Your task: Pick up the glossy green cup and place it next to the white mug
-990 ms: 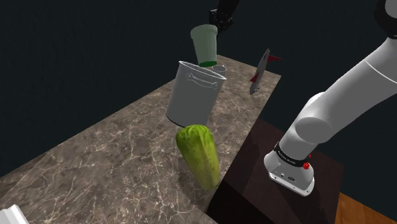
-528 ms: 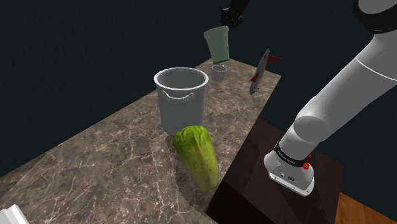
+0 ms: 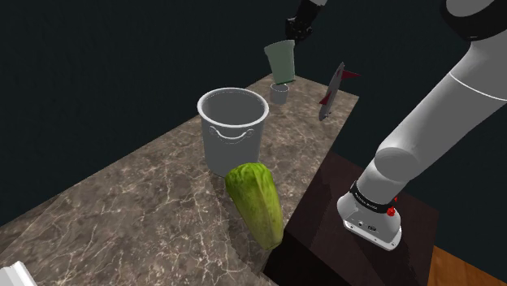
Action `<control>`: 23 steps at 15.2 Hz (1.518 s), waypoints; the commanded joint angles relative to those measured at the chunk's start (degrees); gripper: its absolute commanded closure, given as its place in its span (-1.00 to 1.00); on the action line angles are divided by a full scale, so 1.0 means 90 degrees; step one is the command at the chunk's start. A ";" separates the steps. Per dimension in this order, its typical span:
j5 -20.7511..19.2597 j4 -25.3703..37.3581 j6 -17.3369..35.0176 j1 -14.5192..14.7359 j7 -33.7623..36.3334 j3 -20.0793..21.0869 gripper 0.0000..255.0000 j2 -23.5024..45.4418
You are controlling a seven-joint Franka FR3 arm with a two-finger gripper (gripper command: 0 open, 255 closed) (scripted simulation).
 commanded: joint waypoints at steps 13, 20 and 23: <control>0.0167 -0.1089 0.1143 0.0011 -0.0341 -0.0011 1.00 0.0090; 0.0319 -0.1526 0.1694 0.0025 -0.0553 -0.0022 1.00 0.0239; 0.0402 -0.1692 0.1926 0.0033 -0.0656 -0.0027 1.00 0.0325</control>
